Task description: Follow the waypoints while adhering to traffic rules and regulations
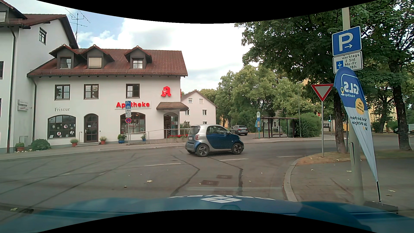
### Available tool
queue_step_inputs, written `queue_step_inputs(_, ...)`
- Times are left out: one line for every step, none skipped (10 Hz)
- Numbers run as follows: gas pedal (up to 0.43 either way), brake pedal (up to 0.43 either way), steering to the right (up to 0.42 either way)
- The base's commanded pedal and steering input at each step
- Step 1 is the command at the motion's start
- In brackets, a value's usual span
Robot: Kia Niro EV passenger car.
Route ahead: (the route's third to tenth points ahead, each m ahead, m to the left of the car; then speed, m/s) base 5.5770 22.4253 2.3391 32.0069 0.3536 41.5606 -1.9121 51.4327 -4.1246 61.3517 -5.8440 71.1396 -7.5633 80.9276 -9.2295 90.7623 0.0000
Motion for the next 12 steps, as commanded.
queue_step_inputs(0.000,0.482,-0.223)
queue_step_inputs(0.000,0.476,-0.223)
queue_step_inputs(0.000,0.482,-0.223)
queue_step_inputs(0.000,0.482,-0.224)
queue_step_inputs(0.000,0.482,-0.223)
queue_step_inputs(0.000,0.476,-0.224)
queue_step_inputs(0.000,0.470,-0.223)
queue_step_inputs(0.000,0.470,-0.223)
queue_step_inputs(0.000,0.463,-0.224)
queue_step_inputs(0.000,0.457,-0.223)
queue_step_inputs(0.000,0.451,-0.224)
queue_step_inputs(0.000,0.445,-0.224)
